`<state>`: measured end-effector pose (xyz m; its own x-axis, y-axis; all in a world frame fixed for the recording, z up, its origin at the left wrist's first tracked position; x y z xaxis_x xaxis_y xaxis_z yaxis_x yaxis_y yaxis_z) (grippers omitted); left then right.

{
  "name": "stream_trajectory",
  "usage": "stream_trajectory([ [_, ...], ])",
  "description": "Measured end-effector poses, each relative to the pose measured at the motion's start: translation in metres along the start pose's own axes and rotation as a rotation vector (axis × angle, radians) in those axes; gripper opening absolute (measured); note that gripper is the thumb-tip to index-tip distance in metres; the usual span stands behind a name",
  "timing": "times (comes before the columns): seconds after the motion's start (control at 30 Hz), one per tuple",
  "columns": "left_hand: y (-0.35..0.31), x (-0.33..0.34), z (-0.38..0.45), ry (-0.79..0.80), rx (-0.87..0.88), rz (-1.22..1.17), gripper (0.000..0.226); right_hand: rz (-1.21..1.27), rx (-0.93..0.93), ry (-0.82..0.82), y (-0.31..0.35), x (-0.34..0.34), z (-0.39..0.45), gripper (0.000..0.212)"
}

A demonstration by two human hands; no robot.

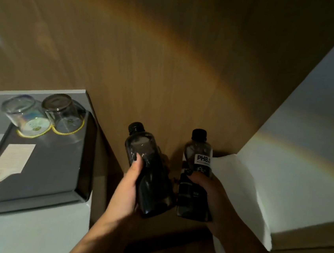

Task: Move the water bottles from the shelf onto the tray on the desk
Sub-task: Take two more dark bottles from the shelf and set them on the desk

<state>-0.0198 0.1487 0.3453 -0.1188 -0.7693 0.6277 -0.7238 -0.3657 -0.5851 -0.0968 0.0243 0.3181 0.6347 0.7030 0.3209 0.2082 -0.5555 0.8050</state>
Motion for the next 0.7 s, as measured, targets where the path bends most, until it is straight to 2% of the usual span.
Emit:
stream_trajectory([
  [0.13, 0.003, -0.009, -0.023, 0.007, -0.073, -0.045, 0.049, -0.013, -0.047, -0.005, -0.003, 0.003, -0.016, 0.048],
  [0.2, 0.008, -0.013, -0.037, -0.039, -0.114, -0.094, 0.049, -0.029, -0.067, 0.001, -0.007, 0.004, -0.023, 0.056],
  [0.33, 0.023, -0.015, -0.066, -0.071, -0.114, -0.249, 0.052, -0.064, -0.062, 0.018, -0.018, -0.003, -0.041, 0.053],
  [0.5, 0.048, -0.029, -0.11, -0.122, -0.072, -0.396, 0.05, -0.199, 0.016, -0.008, -0.043, -0.017, -0.075, 0.086],
  [0.57, 0.059, -0.036, -0.132, -0.149, -0.049, -0.398, 0.045, -0.243, 0.02, 0.025, -0.051, -0.022, -0.093, 0.079],
  [0.7, 0.08, -0.053, -0.174, -0.242, 0.007, -0.302, 0.044, -0.298, 0.047, 0.088, -0.068, -0.033, -0.122, 0.042],
])
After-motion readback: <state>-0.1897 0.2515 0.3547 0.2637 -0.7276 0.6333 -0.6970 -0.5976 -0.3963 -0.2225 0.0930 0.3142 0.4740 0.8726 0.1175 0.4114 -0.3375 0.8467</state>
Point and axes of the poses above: each hand's wrist, its own z-axis towards the middle knuckle, its own x-axis out of the palm, y = z × x, the point moved 6 cm from there along z, towards the middle knuckle, and after that the axes turned 10 degrees about -y, right-handed, at the moved point
